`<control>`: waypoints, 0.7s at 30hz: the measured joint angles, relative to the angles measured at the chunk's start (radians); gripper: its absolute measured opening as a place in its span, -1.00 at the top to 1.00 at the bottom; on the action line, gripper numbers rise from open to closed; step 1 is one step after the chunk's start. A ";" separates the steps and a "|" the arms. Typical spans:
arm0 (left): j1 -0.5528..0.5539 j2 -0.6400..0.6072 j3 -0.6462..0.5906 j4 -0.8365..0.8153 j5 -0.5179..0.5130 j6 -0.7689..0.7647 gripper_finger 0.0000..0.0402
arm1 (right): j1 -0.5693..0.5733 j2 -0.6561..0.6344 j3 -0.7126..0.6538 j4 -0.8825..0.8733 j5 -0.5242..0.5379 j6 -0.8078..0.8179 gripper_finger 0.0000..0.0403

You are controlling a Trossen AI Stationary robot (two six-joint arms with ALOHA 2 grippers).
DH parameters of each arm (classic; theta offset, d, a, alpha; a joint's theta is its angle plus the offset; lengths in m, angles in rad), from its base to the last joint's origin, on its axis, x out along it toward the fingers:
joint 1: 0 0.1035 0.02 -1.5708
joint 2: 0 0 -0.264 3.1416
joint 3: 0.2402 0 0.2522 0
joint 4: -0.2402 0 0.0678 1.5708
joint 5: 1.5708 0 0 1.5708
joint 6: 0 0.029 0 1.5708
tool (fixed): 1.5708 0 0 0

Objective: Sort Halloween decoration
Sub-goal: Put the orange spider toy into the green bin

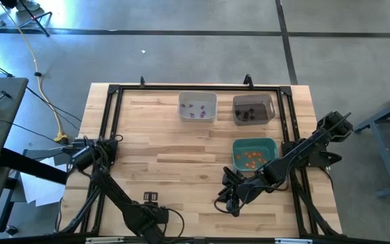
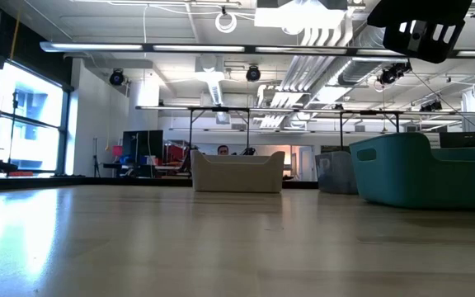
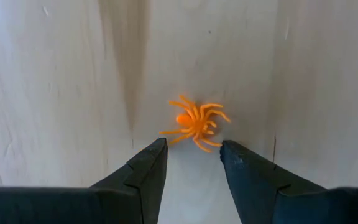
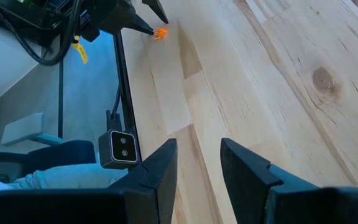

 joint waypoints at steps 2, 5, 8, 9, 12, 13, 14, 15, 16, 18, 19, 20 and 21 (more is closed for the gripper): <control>0.001 0.000 0.000 0.001 0.003 0.015 0.24 | 0.000 0.000 0.000 0.000 0.000 0.000 0.42; 0.001 0.000 0.000 0.004 0.003 0.045 0.24 | 0.000 0.000 0.000 0.000 0.000 0.000 0.42; 0.001 0.001 0.011 -0.001 0.003 0.104 0.24 | 0.000 0.000 0.000 0.000 0.000 0.000 0.42; 0.001 0.003 0.018 -0.004 0.002 0.131 0.24 | 0.000 0.000 0.000 0.000 0.000 0.000 0.42; 0.003 0.007 0.042 0.000 -0.006 0.209 0.24 | 0.000 0.000 0.000 0.000 0.000 0.000 0.42; 0.003 0.009 0.051 0.016 -0.015 0.228 0.24 | 0.000 0.000 0.000 0.000 0.000 0.000 0.42; 0.004 0.010 0.060 0.036 -0.020 0.244 0.24 | 0.000 0.000 0.000 0.000 0.000 0.000 0.42; 0.005 0.009 0.067 0.040 -0.022 0.259 0.24 | 0.000 0.000 0.000 0.000 0.000 0.000 0.42; 0.005 0.008 0.069 0.047 -0.025 0.272 0.24 | 0.000 0.000 0.000 0.000 0.000 0.000 0.42; 0.006 0.008 0.069 0.065 -0.029 0.289 0.24 | 0.000 0.000 0.000 0.000 0.000 0.000 0.42; 0.007 0.008 0.070 0.085 -0.029 0.290 0.24 | 0.000 0.000 0.000 0.000 0.000 0.000 0.42; 0.009 0.008 0.071 0.092 -0.028 0.286 0.24 | 0.000 0.000 0.000 0.000 0.000 0.000 0.42; 0.010 0.006 0.072 0.091 -0.020 0.276 0.24 | 0.000 0.000 0.000 -0.001 0.000 0.000 0.42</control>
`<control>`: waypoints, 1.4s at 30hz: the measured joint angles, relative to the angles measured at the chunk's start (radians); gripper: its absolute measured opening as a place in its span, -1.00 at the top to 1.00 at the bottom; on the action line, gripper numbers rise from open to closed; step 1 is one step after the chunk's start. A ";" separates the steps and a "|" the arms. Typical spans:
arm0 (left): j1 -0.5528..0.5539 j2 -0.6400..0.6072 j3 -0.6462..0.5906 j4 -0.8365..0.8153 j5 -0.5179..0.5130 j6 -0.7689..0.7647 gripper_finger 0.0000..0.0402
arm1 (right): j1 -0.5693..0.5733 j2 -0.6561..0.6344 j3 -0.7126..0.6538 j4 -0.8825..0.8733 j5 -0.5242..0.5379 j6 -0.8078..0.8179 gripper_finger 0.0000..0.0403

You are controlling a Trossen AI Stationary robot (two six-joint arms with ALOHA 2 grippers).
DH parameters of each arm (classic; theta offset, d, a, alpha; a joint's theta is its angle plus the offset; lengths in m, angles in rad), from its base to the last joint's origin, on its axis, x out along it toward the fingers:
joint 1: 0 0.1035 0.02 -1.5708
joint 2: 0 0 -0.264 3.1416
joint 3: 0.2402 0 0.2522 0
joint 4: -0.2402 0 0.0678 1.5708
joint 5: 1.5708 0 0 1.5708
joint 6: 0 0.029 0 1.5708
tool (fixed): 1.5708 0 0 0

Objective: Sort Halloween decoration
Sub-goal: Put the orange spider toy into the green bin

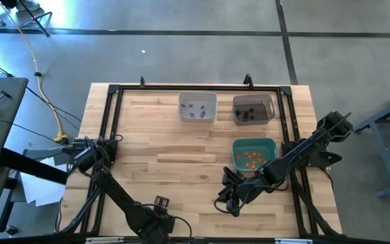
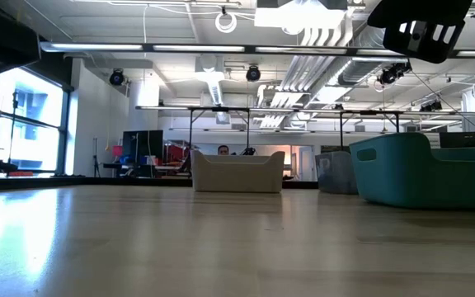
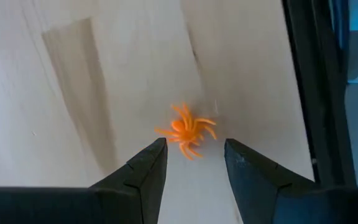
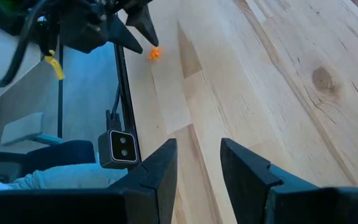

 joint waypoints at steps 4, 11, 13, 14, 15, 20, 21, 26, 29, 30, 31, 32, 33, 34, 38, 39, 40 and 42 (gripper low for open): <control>0.006 0.000 0.000 -0.004 0.008 -0.020 0.24 | 0.000 0.000 0.000 -0.002 0.000 0.000 0.42; 0.008 0.000 0.000 0.001 0.012 -0.021 0.24 | 0.000 0.000 0.000 -0.002 0.000 0.000 0.42; 0.009 -0.001 0.000 0.018 0.012 -0.021 0.24 | 0.000 0.000 0.000 -0.002 0.000 0.000 0.42; 0.009 -0.001 0.000 0.028 0.012 -0.021 0.24 | 0.000 0.000 0.000 -0.002 0.000 0.000 0.42; 0.009 -0.001 0.000 0.034 0.012 -0.021 0.24 | 0.000 0.000 0.000 -0.002 0.000 0.000 0.42; 0.009 -0.002 0.000 0.040 0.013 -0.022 0.24 | 0.000 0.000 0.000 -0.002 0.000 0.000 0.42; 0.009 -0.002 0.000 0.042 0.013 -0.022 0.24 | 0.000 0.000 0.000 -0.002 0.000 -0.001 0.42; 0.009 0.001 0.000 0.043 0.013 -0.022 0.24 | 0.001 0.000 0.000 -0.002 0.000 -0.001 0.42; 0.009 0.022 0.001 0.044 0.014 -0.025 0.24 | 0.002 0.000 0.000 -0.003 0.000 -0.001 0.42; 0.009 0.029 0.002 0.045 0.015 -0.024 0.24 | 0.002 0.000 0.000 -0.003 0.000 -0.001 0.42; 0.009 0.032 0.003 0.045 0.015 -0.024 0.24 | 0.002 0.000 0.000 -0.003 0.000 -0.001 0.42; 0.009 0.036 0.003 0.047 0.015 -0.024 0.24 | 0.002 0.000 0.000 -0.003 0.000 -0.001 0.42; 0.009 0.040 0.005 0.047 0.015 -0.024 0.24 | 0.002 0.000 0.000 -0.003 0.000 -0.001 0.42; 0.008 0.041 0.005 0.048 0.012 -0.024 0.24 | 0.002 0.000 0.000 -0.003 0.000 -0.001 0.42; 0.012 0.042 0.005 0.049 0.008 -0.033 0.24 | 0.002 0.000 0.000 -0.003 0.000 -0.001 0.42; 0.012 0.042 0.005 0.049 0.007 -0.043 0.25 | 0.002 0.000 0.000 -0.003 0.000 -0.001 0.42; 0.013 0.042 0.005 0.049 0.007 -0.051 0.26 | 0.002 0.000 0.000 -0.003 0.000 -0.001 0.42; 0.016 0.043 0.005 0.046 0.019 -0.080 0.34 | 0.002 0.000 0.000 -0.004 0.000 -0.001 0.42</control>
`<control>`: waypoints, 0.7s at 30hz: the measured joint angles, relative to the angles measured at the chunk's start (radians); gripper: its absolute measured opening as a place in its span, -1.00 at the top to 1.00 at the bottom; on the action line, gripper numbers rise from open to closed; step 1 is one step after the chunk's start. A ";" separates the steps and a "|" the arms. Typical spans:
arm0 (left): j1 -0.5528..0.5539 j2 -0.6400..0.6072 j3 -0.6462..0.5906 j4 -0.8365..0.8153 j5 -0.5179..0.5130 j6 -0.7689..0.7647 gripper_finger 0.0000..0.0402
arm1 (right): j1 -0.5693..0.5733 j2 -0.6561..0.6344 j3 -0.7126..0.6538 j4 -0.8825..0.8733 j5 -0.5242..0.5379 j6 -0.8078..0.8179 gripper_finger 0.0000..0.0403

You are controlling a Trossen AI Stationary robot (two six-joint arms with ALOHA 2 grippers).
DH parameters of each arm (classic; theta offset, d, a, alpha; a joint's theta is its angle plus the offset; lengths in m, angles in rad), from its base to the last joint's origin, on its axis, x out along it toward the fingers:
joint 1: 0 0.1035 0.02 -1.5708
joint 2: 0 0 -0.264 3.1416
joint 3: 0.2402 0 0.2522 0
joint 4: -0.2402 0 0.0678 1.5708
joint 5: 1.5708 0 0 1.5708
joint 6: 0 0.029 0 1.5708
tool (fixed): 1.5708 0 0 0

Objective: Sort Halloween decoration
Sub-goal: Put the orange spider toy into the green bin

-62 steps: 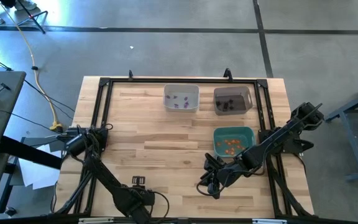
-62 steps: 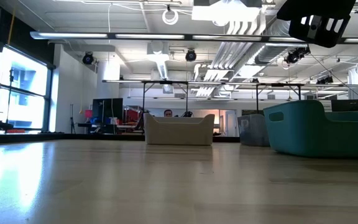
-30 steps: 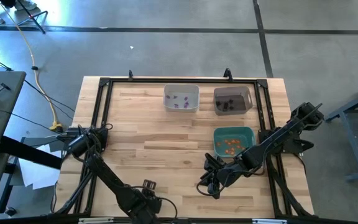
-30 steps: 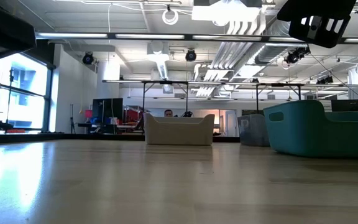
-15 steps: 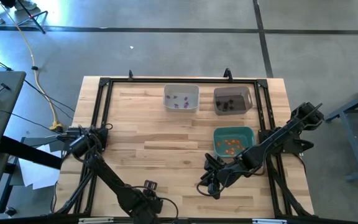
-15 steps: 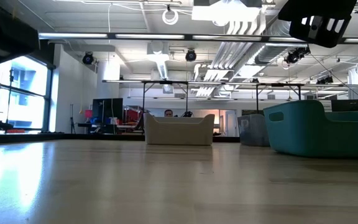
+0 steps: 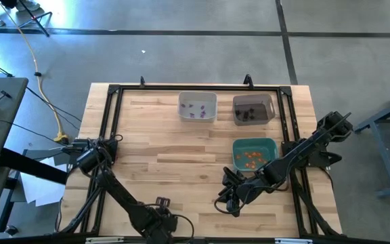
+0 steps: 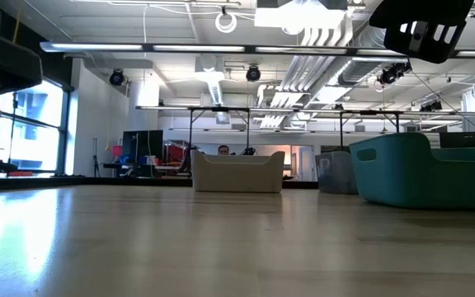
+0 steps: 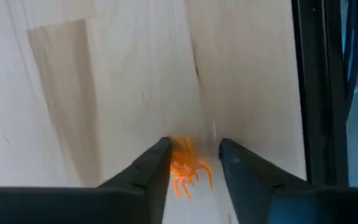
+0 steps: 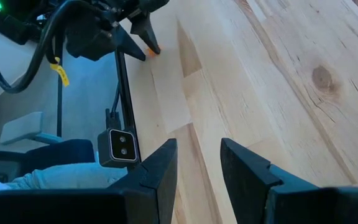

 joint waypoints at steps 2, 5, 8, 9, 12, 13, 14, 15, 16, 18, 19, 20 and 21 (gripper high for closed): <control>0.003 0.000 0.000 -0.008 0.020 -0.036 0.46 | 0.000 0.000 0.000 0.000 0.000 0.000 0.42; 0.006 0.001 0.000 -0.020 0.056 -0.087 0.74 | 0.000 0.000 0.000 0.000 0.000 0.000 0.42; 0.009 0.002 -0.001 -0.027 0.082 -0.133 0.95 | 0.000 0.000 0.000 0.000 0.000 0.000 0.42; 0.009 0.002 -0.001 -0.028 0.084 -0.147 0.95 | 0.000 0.000 0.000 -0.001 0.000 0.000 0.42; 0.008 0.003 -0.001 -0.029 0.081 -0.161 0.97 | 0.000 0.000 0.000 -0.001 0.000 0.000 0.42; 0.008 0.003 -0.002 -0.030 0.086 -0.162 0.98 | 0.000 0.000 0.000 -0.001 0.000 0.000 0.42; 0.008 0.003 -0.002 -0.030 0.088 -0.162 0.99 | 0.000 0.000 0.000 -0.001 0.000 0.000 0.42; 0.008 0.003 -0.002 -0.030 0.088 -0.161 0.99 | 0.000 0.000 0.000 -0.002 0.000 0.000 0.42; 0.008 0.001 -0.002 -0.030 0.089 -0.156 0.99 | 0.000 0.000 0.000 -0.002 0.000 0.000 0.42; 0.010 0.000 -0.002 -0.030 0.093 -0.154 1.00 | 0.000 0.000 0.000 -0.002 0.000 0.000 0.42; 0.012 -0.003 -0.002 -0.030 0.097 -0.154 1.00 | 0.000 0.000 0.000 -0.002 0.000 0.000 0.42; 0.014 -0.008 -0.003 -0.031 0.102 -0.153 1.00 | 0.000 0.000 0.000 -0.003 0.001 0.000 0.42; 0.014 -0.011 -0.003 -0.034 0.104 -0.153 1.00 | 0.000 0.000 0.000 -0.003 0.000 0.000 0.42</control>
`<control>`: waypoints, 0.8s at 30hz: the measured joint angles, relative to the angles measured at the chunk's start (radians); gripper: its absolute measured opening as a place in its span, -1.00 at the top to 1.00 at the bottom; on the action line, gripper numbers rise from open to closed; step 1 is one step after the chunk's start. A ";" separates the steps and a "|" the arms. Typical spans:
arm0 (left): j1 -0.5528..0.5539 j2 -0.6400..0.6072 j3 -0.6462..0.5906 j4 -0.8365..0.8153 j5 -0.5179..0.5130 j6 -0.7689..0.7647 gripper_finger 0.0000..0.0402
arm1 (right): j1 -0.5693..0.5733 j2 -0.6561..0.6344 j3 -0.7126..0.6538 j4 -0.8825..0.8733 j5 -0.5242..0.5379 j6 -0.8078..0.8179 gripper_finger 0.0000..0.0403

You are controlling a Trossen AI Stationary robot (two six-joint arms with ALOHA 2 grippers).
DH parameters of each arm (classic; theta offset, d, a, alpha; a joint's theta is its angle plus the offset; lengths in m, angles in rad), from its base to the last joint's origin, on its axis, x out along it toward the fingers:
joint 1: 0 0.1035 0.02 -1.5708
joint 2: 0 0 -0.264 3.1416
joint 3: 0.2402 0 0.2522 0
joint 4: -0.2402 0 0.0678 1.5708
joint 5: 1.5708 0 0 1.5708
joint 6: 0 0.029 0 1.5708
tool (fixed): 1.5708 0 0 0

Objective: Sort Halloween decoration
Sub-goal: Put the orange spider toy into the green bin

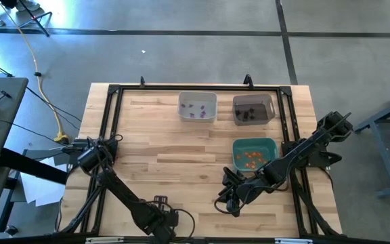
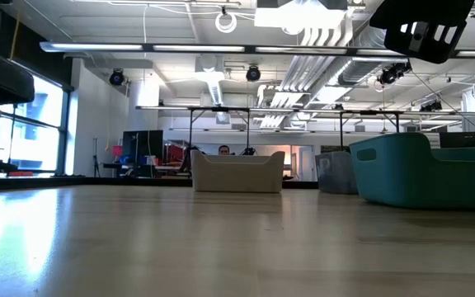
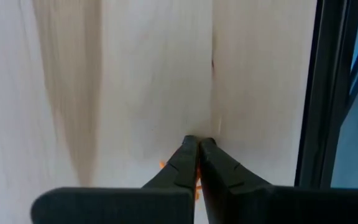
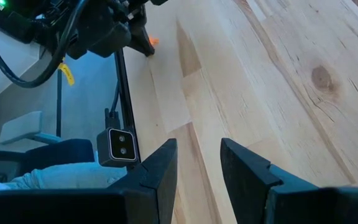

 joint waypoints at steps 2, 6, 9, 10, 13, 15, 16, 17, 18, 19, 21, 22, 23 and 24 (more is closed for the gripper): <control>0.000 -0.010 -0.002 -0.012 0.004 0.000 1.00 | 0.000 0.000 0.000 0.000 0.000 0.000 0.42; -0.003 -0.039 -0.006 -0.051 0.016 -0.010 1.00 | 0.000 0.000 0.000 -0.006 0.000 0.000 0.42; -0.001 -0.073 -0.005 -0.074 -0.020 -0.029 1.00 | 0.000 0.000 0.000 -0.010 0.000 0.000 0.42; -0.001 -0.082 -0.005 -0.069 -0.041 -0.037 1.00 | 0.000 0.000 0.000 -0.011 0.000 0.000 0.42; 0.006 -0.121 -0.004 -0.066 -0.110 -0.058 1.00 | 0.000 0.000 0.000 -0.011 0.000 0.000 0.42; 0.012 -0.153 -0.003 -0.057 -0.172 -0.080 1.00 | 0.000 0.000 0.000 -0.010 0.001 0.000 0.42; 0.017 -0.168 -0.003 -0.051 -0.209 -0.086 1.00 | 0.000 0.000 0.000 -0.010 0.004 0.000 0.42; 0.021 -0.184 -0.003 -0.041 -0.247 -0.087 1.00 | 0.000 0.000 0.000 -0.010 0.011 0.000 0.42; 0.023 -0.203 -0.003 -0.033 -0.292 -0.085 1.00 | 0.000 0.000 0.000 -0.010 0.022 0.000 0.42; 0.026 -0.223 -0.003 -0.017 -0.340 -0.075 1.00 | 0.000 0.000 0.000 -0.010 0.031 0.000 0.42; 0.028 -0.267 -0.002 0.046 -0.440 -0.036 1.00 | 0.000 0.000 0.000 -0.010 0.059 -0.001 0.42; 0.028 -0.288 -0.002 0.083 -0.495 -0.002 1.00 | 0.000 0.000 0.000 -0.008 0.077 -0.008 0.42; 0.027 -0.309 -0.002 0.125 -0.551 0.037 1.00 | 0.000 0.000 0.000 -0.006 0.099 -0.022 0.42; 0.026 -0.327 -0.002 0.181 -0.602 0.085 1.00 | 0.001 0.000 0.000 -0.006 0.125 -0.038 0.42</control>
